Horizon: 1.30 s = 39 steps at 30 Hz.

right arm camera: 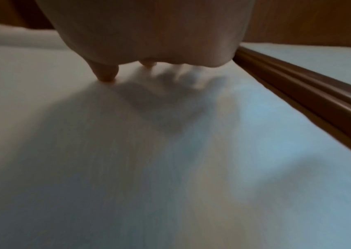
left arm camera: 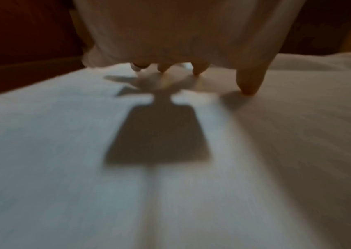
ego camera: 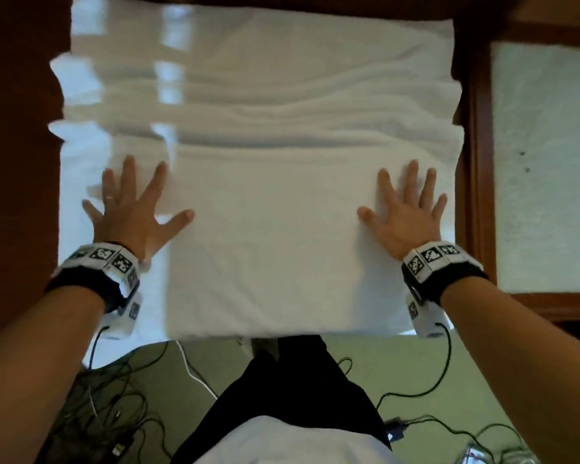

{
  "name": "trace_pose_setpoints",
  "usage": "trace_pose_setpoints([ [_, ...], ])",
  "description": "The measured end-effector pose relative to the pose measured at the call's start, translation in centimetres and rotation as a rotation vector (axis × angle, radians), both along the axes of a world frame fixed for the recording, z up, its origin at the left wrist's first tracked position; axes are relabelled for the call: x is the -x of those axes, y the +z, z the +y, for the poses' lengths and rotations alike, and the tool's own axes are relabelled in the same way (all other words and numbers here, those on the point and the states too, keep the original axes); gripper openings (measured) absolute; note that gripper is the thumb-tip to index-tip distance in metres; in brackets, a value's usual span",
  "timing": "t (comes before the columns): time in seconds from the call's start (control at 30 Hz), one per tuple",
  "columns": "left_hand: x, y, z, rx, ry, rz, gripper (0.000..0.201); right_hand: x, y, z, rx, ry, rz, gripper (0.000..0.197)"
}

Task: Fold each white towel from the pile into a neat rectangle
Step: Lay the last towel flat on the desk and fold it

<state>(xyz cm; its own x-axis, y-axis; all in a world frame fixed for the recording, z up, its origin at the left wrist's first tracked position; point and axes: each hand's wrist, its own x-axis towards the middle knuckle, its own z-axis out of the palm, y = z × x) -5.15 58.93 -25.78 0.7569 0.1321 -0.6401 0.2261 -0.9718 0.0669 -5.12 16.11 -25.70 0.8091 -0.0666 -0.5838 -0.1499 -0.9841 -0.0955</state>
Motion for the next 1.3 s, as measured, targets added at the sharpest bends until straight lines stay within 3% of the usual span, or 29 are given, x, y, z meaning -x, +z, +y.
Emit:
trace_pose_setpoints([
  [0.1,6.2,0.4,-0.7,-0.005,0.008,0.049,0.085,5.6,0.4,-0.9,-0.022,-0.001,0.097,0.079],
  [0.17,7.5,0.1,-0.3,-0.001,0.023,0.070,0.084,6.1,0.2,-1.5,-0.036,-0.010,0.128,0.081],
  [0.5,-3.6,-1.3,0.3,-0.042,-0.007,-0.013,0.086,-5.1,-1.1,-1.0,-0.030,-0.008,0.008,0.081],
  [0.6,-0.3,-0.3,-0.5,-0.028,-0.020,-0.016,0.084,-2.5,-0.3,-0.2,-0.019,0.003,-0.007,0.079],
  [0.77,8.4,0.2,-1.1,-0.011,-0.020,0.083,0.082,7.3,-0.1,0.1,-0.013,0.033,0.087,0.080],
  [0.93,6.3,-1.5,-0.8,-0.074,-0.026,0.009,0.081,6.5,-1.9,-0.2,0.030,0.031,-0.007,0.082],
  [1.07,6.4,-1.4,-0.8,-0.019,-0.045,-0.097,0.083,5.9,-1.6,0.7,0.026,0.010,-0.089,0.081],
  [1.13,9.5,-1.3,0.3,-0.011,-0.081,-0.124,0.082,8.2,-1.2,1.4,0.014,0.025,-0.138,0.080],
  [1.3,19.5,-1.6,6.5,-0.068,-0.037,-0.040,0.081,15.2,-1.6,-0.2,0.051,0.081,-0.047,0.075],
])
